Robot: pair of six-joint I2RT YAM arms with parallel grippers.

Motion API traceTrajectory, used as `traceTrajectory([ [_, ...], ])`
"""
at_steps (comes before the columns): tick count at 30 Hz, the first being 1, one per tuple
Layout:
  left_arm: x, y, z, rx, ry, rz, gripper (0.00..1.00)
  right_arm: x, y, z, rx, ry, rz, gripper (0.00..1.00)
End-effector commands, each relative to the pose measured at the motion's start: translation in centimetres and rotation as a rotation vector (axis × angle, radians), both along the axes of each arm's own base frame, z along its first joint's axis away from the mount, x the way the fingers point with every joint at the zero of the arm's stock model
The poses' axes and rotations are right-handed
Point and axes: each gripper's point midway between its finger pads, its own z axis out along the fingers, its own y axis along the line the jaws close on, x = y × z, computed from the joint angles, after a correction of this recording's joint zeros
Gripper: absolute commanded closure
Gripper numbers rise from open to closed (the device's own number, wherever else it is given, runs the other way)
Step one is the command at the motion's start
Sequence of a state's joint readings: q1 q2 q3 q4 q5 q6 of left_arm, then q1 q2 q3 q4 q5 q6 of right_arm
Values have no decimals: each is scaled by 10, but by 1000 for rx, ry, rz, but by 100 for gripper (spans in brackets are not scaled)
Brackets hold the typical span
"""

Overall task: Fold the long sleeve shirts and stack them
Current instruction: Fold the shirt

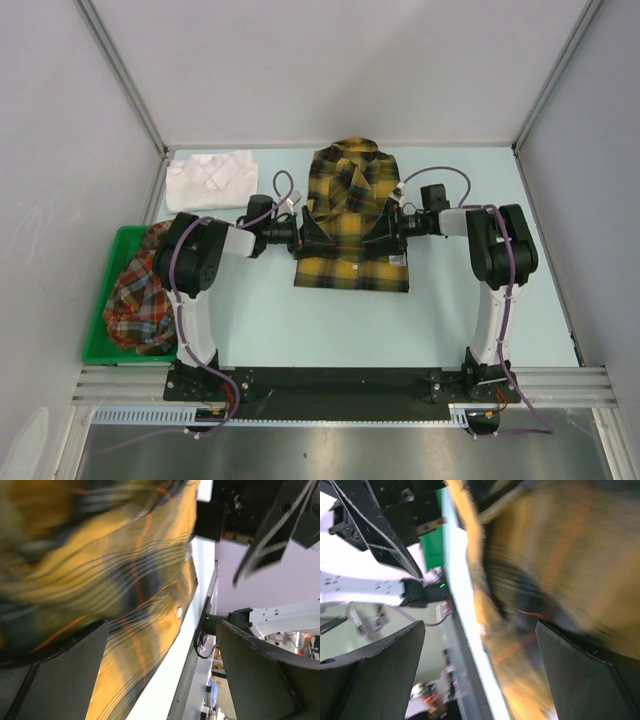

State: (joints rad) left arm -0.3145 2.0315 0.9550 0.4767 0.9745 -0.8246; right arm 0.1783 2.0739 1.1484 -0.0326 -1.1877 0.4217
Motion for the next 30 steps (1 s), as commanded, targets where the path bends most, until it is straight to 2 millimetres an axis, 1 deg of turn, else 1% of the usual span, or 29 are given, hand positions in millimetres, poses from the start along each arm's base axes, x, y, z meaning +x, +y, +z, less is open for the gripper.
traceTrajectory([
  [1, -2, 16, 28, 19, -155, -46, 2, 12, -31, 8, -98, -101, -17, 1],
  [3, 1, 11, 44, 3, -198, -70, 3, 20, -32, 29, -77, -152, -8, 0],
  [4, 9, 7, 54, -9, -220, -69, 4, 25, -32, 33, -74, -165, -10, 0],
  [5, 14, 4, 54, -10, -221, -66, 6, 28, -29, 34, -70, -158, -11, 0],
  [6, 19, -1, 54, -12, -214, -62, 7, 40, -27, 38, -61, -193, -15, 0],
  [7, 26, -6, 46, -14, -198, -61, 9, 44, -23, 26, -57, -164, -11, 0],
  [9, 37, -12, 42, -28, -169, -41, 10, 54, -18, 21, -43, -157, -11, 0],
  [10, 45, -13, 29, -20, -144, -28, 10, 62, -15, 14, -51, -163, -10, 0],
  [12, 64, -5, 13, 10, -104, 34, 11, 73, -15, 7, -62, -180, -15, 0],
  [13, 70, -1, -3, 13, -65, 62, 11, 77, -19, -6, -75, -159, -22, 0],
  [14, 80, 7, -7, 11, -53, 108, 11, 80, -25, -12, -87, -152, -34, 0],
  [15, 84, 11, -11, 23, -51, 120, 11, 83, -31, -21, -115, -154, -43, 0],
  [16, 89, 13, -11, 29, -60, 121, 11, 85, -35, -29, -132, -173, -36, 0],
  [17, 90, 17, -17, 41, -46, 123, 10, 87, -44, -39, -147, -145, -44, 0],
  [18, 90, 17, -17, 38, -46, 121, 11, 89, -49, -46, -165, -146, -45, 0],
  [20, 88, 17, -20, 33, -35, 111, 11, 91, -54, -46, -166, -135, -52, 1],
  [22, 83, 18, -20, 33, -33, 100, 12, 87, -54, -41, -166, -143, -39, 0],
  [23, 81, 20, -17, 35, -38, 99, 12, 87, -54, -35, -163, -153, -36, 0],
  [24, 74, 22, -18, 37, -29, 90, 13, 87, -54, -30, -157, -160, -33, 0],
  [25, 74, 28, -17, 42, -38, 96, 13, 83, -55, -25, -155, -152, -25, 0],
  [26, 71, 32, -14, 46, -39, 95, 14, 86, -56, -17, -150, -165, -25, 1],
  [27, 68, 37, -1, 35, -69, 88, 15, 88, -60, -3, -148, -190, -31, 1],
  [28, 68, 48, 5, 54, -101, 86, 15, 84, -63, 5, -148, -194, -21, 3],
  [29, 67, 53, 13, 66, -131, 79, 15, 83, -64, 14, -146, -207, -18, 4],
  [30, 70, 56, 41, 67, -214, 72, 15, 83, -65, 37, -145, -257, -18, 5],
])
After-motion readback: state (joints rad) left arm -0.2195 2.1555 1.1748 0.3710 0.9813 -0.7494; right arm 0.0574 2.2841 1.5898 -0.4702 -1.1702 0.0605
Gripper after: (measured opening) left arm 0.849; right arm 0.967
